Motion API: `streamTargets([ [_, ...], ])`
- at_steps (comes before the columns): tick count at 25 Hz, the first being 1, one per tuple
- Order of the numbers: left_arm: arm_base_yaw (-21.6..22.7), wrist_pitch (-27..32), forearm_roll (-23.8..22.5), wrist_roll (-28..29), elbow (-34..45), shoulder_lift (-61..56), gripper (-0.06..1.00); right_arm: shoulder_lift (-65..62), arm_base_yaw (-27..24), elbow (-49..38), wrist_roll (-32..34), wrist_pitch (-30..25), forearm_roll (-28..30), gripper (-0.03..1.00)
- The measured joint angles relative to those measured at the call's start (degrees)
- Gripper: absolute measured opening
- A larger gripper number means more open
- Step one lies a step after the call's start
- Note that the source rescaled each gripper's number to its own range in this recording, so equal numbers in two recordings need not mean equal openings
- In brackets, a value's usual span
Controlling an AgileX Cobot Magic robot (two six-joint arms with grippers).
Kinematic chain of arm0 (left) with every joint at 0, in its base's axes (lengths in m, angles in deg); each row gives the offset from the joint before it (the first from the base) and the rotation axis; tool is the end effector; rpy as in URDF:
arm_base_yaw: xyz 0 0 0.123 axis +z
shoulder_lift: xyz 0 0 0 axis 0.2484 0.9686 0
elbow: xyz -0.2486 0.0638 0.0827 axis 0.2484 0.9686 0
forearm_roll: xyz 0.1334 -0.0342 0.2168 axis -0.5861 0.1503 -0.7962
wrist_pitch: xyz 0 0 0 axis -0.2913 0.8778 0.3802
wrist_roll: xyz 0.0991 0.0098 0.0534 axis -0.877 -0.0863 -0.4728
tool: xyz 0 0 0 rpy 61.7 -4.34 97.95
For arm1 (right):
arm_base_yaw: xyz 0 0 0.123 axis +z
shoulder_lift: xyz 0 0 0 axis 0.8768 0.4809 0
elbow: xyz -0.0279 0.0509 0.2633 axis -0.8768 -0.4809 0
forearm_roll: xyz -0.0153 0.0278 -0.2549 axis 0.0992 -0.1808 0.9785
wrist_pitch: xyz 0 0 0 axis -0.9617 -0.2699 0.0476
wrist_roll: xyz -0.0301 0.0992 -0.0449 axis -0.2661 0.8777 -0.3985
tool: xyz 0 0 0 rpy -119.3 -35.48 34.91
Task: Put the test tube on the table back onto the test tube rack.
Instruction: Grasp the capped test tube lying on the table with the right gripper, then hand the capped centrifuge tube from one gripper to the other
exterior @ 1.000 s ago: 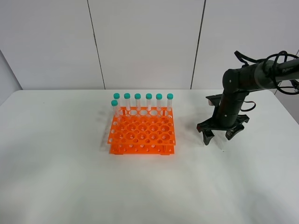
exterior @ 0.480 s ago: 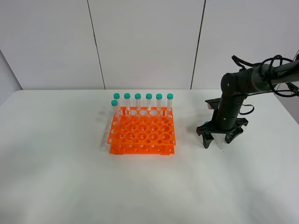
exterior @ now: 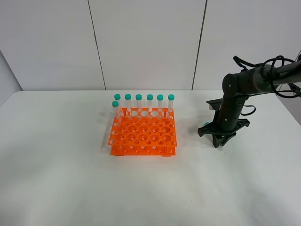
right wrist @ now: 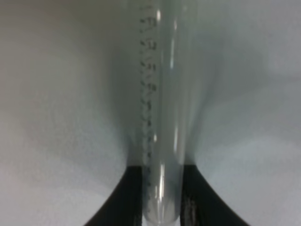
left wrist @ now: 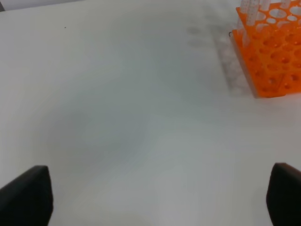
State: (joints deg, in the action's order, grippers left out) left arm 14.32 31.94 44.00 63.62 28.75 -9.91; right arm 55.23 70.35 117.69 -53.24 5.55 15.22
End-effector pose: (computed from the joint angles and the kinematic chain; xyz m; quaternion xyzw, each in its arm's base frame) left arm 0.0340 -0.0087 0.2705 0.0449 0.8492 -0.0182 0.5259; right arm 0.3923 0.0599 0.0619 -0.1372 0.9904 -0.0122 0.0110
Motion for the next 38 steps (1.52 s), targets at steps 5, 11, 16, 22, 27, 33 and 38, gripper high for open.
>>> streamTargets([
  [5,0.0,0.0,0.0,0.0,0.0,0.0,1.0,0.1,0.0,3.8,-0.1,-4.8,0.4,0.02],
  [11,0.0,0.0,0.0,0.0,0.0,0.0,1.0,-2.5,0.0,9.7,-2.3,-12.2,0.7,0.02],
  [16,0.0,0.0,0.0,0.0,0.0,0.0,1.0,-9.9,0.0,13.3,-2.4,-13.5,0.8,0.02],
  [22,0.0,0.0,0.0,0.0,0.0,0.0,1.0,-18.1,0.0,16.8,-2.7,-14.0,-1.3,0.02],
  [27,0.0,0.0,0.0,0.0,0.0,0.0,1.0,-24.5,0.0,17.2,-4.8,-10.5,-10.7,0.02],
  [33,0.0,0.0,0.1,0.0,0.0,0.0,1.0,-28.3,1.7,17.4,-11.7,-7.2,-22.1,0.02],
  [38,0.0,0.0,0.1,0.0,0.0,0.0,1.0,-28.3,10.9,17.4,-11.9,-4.1,-16.9,0.02],
])
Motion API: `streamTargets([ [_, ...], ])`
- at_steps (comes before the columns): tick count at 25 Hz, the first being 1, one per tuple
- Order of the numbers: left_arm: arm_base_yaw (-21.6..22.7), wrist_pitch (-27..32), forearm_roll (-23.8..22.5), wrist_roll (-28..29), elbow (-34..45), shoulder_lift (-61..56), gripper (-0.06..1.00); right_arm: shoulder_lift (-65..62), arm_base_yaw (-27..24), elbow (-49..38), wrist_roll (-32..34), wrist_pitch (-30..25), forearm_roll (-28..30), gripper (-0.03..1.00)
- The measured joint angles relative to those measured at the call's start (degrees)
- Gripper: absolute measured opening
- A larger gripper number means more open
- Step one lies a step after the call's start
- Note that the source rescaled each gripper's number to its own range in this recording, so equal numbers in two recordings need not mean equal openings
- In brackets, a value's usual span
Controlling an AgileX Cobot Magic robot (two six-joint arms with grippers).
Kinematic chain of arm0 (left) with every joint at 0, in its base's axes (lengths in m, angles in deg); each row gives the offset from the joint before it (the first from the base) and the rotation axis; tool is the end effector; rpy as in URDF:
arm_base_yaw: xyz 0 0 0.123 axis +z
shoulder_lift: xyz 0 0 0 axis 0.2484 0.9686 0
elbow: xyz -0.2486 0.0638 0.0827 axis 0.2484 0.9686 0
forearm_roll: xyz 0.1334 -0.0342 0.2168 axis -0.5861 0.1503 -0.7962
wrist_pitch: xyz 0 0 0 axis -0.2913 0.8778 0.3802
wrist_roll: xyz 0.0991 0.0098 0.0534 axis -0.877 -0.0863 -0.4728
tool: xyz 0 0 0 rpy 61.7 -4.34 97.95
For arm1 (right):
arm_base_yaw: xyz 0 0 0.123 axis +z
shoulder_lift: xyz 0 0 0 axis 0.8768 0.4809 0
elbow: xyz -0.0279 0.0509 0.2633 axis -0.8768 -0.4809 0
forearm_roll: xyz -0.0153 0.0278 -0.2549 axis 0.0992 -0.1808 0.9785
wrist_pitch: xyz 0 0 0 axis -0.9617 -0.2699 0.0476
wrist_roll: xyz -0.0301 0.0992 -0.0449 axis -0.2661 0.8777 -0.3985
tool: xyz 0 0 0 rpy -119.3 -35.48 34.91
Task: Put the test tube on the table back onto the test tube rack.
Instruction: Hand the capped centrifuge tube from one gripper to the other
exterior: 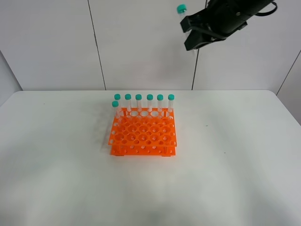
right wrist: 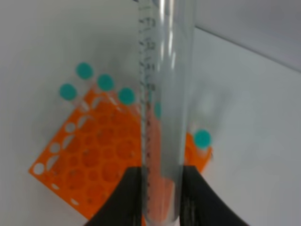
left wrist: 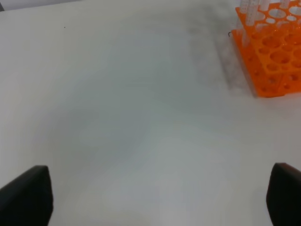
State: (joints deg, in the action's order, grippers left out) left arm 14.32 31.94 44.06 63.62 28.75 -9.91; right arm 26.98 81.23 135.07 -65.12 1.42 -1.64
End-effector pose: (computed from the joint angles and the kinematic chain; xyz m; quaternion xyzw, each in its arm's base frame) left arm 0.0340 -0.0088 0.2706 0.0449 0.8491 -0.0187 0.5259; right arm 0.3643 0.1573 0.3529 -0.2632 0.8857 0.1340 0.3581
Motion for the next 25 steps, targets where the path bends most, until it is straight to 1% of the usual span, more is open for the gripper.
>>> streamTargets([
  [2,0.0,0.0,0.0,0.0,0.0,0.0,1.0,0.0,5.4,0.0,0.3,3.4,2.8,0.02],
  [4,0.0,0.0,0.0,0.0,0.0,0.0,1.0,0.1,10.3,-0.1,0.0,7.8,4.0,0.02],
  [7,0.0,0.0,0.0,0.0,0.0,0.0,1.0,0.1,17.1,-1.7,-3.2,17.2,4.0,0.02],
  [9,0.0,0.0,0.0,0.0,0.0,0.0,1.0,0.1,20.4,-4.2,-6.5,23.9,2.3,0.02],
  [10,0.0,0.0,0.0,0.0,0.0,0.0,1.0,0.0,21.3,-5.9,-8.1,26.8,0.5,0.02],
  [12,0.0,0.0,0.0,0.0,0.0,0.0,1.0,-0.5,22.0,-9.9,-12.8,30.6,-4.0,0.02],
  [14,0.0,0.0,0.0,0.0,0.0,0.0,1.0,-1.9,22.0,-14.9,-17.8,33.3,-9.4,0.02],
  [17,0.0,0.0,0.0,0.0,0.0,0.0,1.0,-5.6,22.0,-24.8,-26.6,37.3,-18.6,0.02],
  [19,0.0,0.0,0.0,0.0,0.0,0.0,1.0,-8.5,22.0,-29.9,-32.0,40.6,-23.4,0.02],
  [22,0.0,0.0,0.0,0.0,0.0,0.0,1.0,-12.9,23.0,-36.2,-38.1,46.8,-27.4,0.02],
  [24,0.0,0.0,0.0,0.0,0.0,0.0,1.0,-15.8,25.1,-40.3,-40.8,52.2,-28.2,0.02],
  [25,0.0,0.0,0.0,0.0,0.0,0.0,1.0,-16.8,26.3,-41.8,-41.7,54.0,-28.2,0.02],
])
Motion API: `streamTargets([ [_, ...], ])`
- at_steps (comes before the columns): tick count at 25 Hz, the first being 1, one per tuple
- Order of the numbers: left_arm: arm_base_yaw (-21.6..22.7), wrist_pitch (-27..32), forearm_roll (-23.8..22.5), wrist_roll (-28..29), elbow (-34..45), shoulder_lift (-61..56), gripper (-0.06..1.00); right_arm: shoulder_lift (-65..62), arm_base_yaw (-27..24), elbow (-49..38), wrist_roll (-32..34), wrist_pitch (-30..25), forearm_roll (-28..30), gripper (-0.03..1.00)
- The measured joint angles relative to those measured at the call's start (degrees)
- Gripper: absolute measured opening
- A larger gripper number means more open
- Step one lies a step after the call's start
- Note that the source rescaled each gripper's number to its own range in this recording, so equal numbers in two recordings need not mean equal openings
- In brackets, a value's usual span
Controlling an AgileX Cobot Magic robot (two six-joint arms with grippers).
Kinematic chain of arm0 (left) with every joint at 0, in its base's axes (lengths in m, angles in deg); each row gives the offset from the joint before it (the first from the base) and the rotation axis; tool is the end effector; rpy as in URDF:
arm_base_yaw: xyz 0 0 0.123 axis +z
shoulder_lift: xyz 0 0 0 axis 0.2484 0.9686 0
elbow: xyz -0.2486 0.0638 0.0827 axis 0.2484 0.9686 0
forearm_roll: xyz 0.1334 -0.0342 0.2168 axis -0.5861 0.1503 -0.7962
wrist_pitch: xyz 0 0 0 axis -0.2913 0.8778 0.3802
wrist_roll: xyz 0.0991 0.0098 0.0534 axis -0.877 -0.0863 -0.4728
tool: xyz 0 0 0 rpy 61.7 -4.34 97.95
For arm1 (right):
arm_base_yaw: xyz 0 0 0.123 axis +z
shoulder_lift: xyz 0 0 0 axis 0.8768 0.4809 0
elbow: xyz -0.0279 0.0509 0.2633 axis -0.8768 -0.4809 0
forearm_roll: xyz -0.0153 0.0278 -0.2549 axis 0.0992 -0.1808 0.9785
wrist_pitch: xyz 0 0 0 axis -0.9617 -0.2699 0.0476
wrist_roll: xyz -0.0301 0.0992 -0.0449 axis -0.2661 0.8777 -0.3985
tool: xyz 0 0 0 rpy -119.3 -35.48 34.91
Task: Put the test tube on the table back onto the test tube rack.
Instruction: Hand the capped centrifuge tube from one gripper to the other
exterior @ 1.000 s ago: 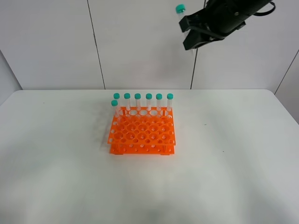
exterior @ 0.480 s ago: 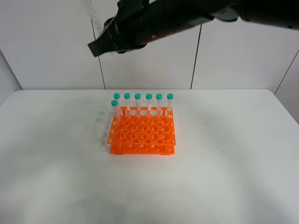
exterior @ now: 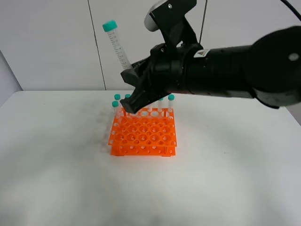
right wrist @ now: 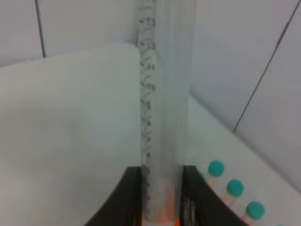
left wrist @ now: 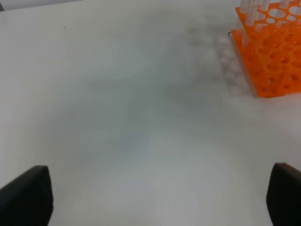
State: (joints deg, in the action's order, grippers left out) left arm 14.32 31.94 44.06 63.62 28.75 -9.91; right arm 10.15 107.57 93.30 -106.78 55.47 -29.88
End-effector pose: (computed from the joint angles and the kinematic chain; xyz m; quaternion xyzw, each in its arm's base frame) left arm 0.0340 -0.0088 0.2706 0.0449 0.8491 -0.0187 0.5259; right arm 0.2394 0.2495 0.2949 -0.4165 0.6956 0.1514 0.5655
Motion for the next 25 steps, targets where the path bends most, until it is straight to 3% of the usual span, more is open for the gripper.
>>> streamTargets([
  [7,0.0,0.0,0.0,0.0,0.0,0.0,1.0,-2.9,7.2,-9.9,-0.1,12.9,5.6,0.02],
  [11,0.0,0.0,0.0,0.0,0.0,0.0,1.0,-3.0,7.8,-16.4,12.4,22.3,11.2,0.02],
  [17,0.0,0.0,0.0,0.0,0.0,0.0,1.0,-3.1,7.8,-24.8,42.5,34.7,30.6,0.02],
  [19,0.0,0.0,0.0,0.0,0.0,0.0,1.0,-3.1,7.8,-25.9,46.6,35.4,33.1,0.02],
  [25,0.0,0.0,0.0,0.0,0.0,0.0,1.0,-3.2,7.8,-28.1,48.1,35.2,33.8,0.02],
])
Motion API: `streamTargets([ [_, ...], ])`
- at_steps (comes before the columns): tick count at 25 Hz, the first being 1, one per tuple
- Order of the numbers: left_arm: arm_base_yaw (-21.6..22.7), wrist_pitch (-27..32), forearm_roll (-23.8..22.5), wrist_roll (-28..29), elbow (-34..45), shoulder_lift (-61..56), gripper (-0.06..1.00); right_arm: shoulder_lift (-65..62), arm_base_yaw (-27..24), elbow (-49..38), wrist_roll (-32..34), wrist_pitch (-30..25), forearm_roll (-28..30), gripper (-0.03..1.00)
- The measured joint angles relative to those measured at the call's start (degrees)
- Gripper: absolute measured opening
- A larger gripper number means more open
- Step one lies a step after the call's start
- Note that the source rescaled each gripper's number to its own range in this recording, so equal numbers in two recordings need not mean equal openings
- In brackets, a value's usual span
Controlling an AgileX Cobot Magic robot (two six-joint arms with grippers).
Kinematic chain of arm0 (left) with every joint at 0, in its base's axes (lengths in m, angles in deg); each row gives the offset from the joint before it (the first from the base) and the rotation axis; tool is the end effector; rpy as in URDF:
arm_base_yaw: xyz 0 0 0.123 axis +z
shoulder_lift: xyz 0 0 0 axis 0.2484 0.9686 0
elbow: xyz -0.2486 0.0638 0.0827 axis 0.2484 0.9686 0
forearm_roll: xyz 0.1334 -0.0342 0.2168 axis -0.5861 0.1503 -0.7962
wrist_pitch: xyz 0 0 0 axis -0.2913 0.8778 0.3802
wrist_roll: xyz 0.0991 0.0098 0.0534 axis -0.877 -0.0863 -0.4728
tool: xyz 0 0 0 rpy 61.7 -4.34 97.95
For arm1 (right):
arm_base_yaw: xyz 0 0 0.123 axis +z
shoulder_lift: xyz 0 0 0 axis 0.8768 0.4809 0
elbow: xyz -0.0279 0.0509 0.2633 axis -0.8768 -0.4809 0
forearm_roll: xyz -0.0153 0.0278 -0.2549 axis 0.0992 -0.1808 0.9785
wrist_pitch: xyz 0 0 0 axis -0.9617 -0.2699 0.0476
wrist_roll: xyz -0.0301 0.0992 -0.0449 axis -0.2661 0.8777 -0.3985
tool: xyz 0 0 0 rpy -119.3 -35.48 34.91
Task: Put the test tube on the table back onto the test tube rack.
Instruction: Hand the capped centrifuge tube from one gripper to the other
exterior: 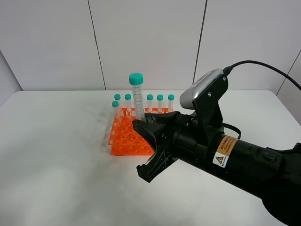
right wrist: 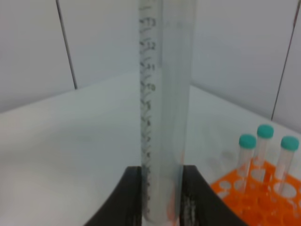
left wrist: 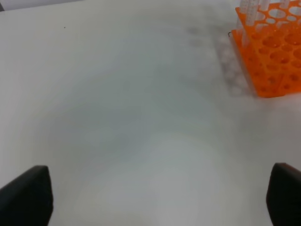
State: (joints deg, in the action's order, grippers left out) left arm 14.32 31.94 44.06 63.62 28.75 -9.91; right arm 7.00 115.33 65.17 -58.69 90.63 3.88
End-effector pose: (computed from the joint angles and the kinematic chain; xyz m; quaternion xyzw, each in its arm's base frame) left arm 0.0340 -0.0088 0.2706 0.0449 0.8491 -0.0187 0.5259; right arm 0.1764 0.2248 0.2135 -0.3348 0.6785 0.2474 0.6053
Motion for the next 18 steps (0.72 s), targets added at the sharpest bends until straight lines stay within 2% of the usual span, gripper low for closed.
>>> streamTargets([
  [11,0.0,0.0,0.0,0.0,0.0,0.0,1.0,-0.1,0.0,-2.6,-0.5,-0.3,-0.6,0.02],
  [18,0.0,0.0,0.0,0.0,0.0,0.0,1.0,-4.1,0.0,-2.6,-6.1,-4.9,-4.5,0.02],
])
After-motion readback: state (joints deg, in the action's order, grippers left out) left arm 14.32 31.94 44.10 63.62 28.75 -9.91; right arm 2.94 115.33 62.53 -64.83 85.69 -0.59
